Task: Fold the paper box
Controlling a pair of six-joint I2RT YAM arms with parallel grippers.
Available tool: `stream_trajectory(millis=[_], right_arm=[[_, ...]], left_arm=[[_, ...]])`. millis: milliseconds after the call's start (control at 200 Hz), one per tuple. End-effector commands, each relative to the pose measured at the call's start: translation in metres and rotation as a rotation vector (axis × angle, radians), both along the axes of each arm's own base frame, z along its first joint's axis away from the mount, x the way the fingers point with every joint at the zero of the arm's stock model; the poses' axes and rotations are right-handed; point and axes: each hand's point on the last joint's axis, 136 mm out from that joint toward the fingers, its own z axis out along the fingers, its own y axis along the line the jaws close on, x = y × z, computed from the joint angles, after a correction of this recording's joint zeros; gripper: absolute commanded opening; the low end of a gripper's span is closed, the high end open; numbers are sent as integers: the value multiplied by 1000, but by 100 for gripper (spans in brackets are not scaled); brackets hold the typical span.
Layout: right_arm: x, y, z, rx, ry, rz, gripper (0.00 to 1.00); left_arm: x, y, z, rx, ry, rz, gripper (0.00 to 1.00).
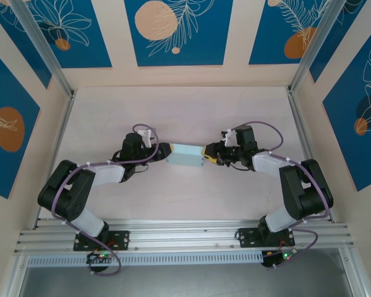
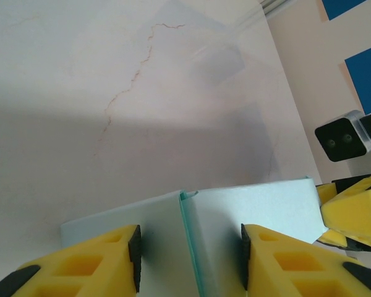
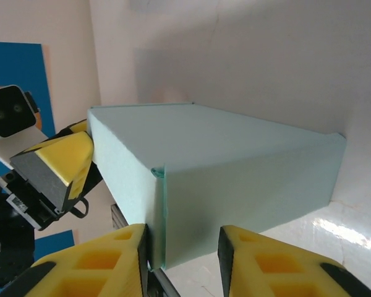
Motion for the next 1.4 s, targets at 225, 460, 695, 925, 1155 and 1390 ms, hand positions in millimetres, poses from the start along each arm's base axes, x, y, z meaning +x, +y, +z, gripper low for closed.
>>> stream_trajectory(millis=[225,460,695,925,1155,1390], right_arm=[[-40,-34,-95,-221,297,-114,24],[-23,-26,-66,-277,170,-70,24],[-33,-23,-62,-331,103,-38,24],[-51,-23,-61,-396,57,-32,24],[-66,-19,-58,-424,28,-24,24],[-65,-18,-21,-450,-43,-37,28]], left_arm=[[-42,34,-80,195,272,43,29],[-42,30,-75,156,219,24,17],[-58,33,-79,123,211,12,14],[-74,40,-72,126,188,3,14],[-83,43,-73,115,186,5,14],[-82,46,-46,139,133,2,24]])
